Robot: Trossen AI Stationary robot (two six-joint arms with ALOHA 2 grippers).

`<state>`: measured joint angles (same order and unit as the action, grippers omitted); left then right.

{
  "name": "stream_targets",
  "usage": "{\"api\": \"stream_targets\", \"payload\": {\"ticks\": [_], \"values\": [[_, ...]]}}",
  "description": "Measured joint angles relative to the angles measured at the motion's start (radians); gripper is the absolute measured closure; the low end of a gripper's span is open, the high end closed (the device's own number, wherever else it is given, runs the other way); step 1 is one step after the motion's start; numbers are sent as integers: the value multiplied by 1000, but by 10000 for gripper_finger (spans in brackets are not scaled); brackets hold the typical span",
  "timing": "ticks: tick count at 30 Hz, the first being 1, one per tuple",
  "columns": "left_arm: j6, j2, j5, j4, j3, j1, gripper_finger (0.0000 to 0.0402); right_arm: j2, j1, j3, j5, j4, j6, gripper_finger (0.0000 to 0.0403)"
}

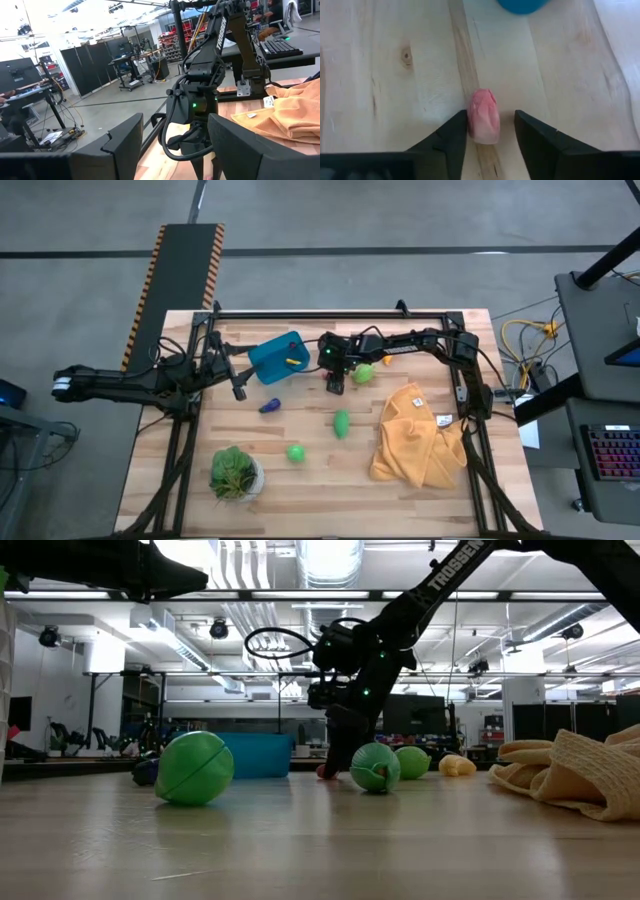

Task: Pick and placing Produce into tupperware
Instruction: Put the peach into the blue bin

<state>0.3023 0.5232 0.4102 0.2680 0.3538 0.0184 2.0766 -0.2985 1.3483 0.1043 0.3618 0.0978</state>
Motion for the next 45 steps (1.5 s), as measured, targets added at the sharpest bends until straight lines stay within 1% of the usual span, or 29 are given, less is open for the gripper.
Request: {"api": "stream_targets", "payload": {"ticks": [8, 13, 19, 24, 27, 29, 33, 37, 41, 45], "values": [[0, 0, 0, 0, 0, 0, 192, 0, 0, 0, 4, 3, 27, 331], [0, 0, 0, 0, 0, 0, 192, -7, 2, -2, 13, 8, 47, 357], [1, 0, 0, 0, 0, 0, 192, -48, 3, -2, 24, -1, 66, 356], [1, 0, 0, 0, 0, 0, 192, -105, 4, -12, 61, -79, 71, 357], [1, 0, 0, 0, 0, 0, 192, -142, 7, -29, 75, -168, 75, 360], [1, 0, 0, 1, 0, 0, 192, -165, 7, -43, 106, -249, 68, 360], [1, 0, 0, 0, 0, 0, 192, -178, 6, -61, 146, -375, 36, 359], [1, 0, 0, -2, 0, 0, 192, -178, 6, -62, 146, -394, 34, 362], [1, 0, 0, 2, 0, 0, 192, -178, 6, -60, 104, -399, 34, 363], [1, 0, 0, 2, 0, 0, 192, -177, 4, -31, 93, -407, 10, 363]]}}
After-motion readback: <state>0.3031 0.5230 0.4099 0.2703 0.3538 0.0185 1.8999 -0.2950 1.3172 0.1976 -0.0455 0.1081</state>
